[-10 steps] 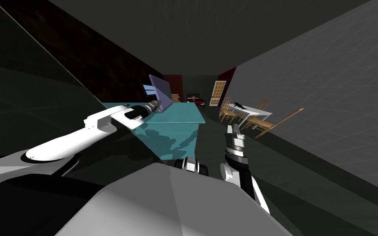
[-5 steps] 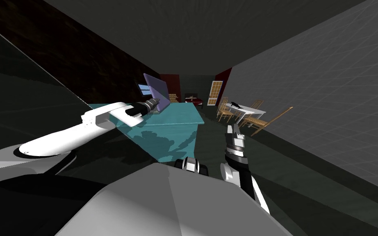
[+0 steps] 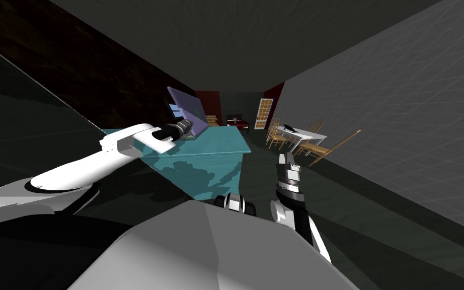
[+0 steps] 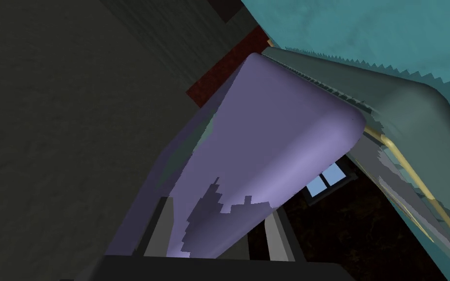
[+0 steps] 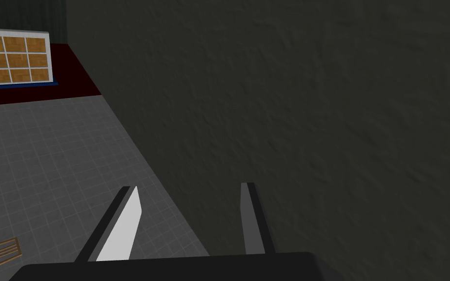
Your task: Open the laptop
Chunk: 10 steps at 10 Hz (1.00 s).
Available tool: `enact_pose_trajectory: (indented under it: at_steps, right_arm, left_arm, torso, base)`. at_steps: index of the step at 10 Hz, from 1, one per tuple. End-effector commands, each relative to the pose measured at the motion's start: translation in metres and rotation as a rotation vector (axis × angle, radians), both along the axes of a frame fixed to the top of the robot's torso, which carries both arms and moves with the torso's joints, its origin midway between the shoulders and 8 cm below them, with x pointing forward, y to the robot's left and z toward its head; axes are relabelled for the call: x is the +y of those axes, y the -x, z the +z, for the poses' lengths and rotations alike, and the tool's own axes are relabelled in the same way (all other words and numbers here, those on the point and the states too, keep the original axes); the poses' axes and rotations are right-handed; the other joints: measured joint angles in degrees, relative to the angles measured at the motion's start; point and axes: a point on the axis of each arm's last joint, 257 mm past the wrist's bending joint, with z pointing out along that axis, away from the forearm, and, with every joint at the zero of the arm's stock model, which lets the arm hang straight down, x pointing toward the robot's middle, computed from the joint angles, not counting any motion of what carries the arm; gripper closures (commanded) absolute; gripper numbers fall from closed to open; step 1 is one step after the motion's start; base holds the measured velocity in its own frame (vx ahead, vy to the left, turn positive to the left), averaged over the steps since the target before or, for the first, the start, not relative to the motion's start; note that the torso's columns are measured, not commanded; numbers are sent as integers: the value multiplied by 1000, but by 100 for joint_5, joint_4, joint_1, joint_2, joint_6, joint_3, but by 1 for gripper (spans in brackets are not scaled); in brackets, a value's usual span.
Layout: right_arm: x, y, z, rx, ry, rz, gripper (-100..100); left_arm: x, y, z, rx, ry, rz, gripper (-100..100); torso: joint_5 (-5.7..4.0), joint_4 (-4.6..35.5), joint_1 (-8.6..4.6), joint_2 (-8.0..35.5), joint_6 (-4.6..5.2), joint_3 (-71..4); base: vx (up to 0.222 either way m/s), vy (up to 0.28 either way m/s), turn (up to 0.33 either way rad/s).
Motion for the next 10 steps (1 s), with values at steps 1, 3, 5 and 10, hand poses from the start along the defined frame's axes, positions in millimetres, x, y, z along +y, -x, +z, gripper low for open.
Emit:
enact_pose_trajectory:
  at_steps: [1,3,5,10]
  right_arm:
    - [0,0,0,0,0,0,0]
    - [0,0,0,0,0,0,0]
    - [0,0,0,0,0,0,0]
    - [0,0,0,0,0,0,0]
  left_arm:
    - [9,-5,-3,-24,121,0,100]
    - [18,-9,-2,-46,197,3,100]
    - [26,-12,-2,-68,274,5,100]
    - [48,-20,-10,-115,450,14,100]
  torso:
    - [-8,-7,-10,-10,-6,-8]
    - [-24,-3,-16,-26,-11,-24]
    - [-33,2,-19,-32,-6,-29]
    - [-29,7,-14,-19,-8,-20]
  base:
    - [-56,4,-27]
    - [-55,1,-22]
    - [-40,7,-22]
    - [-32,4,-18]
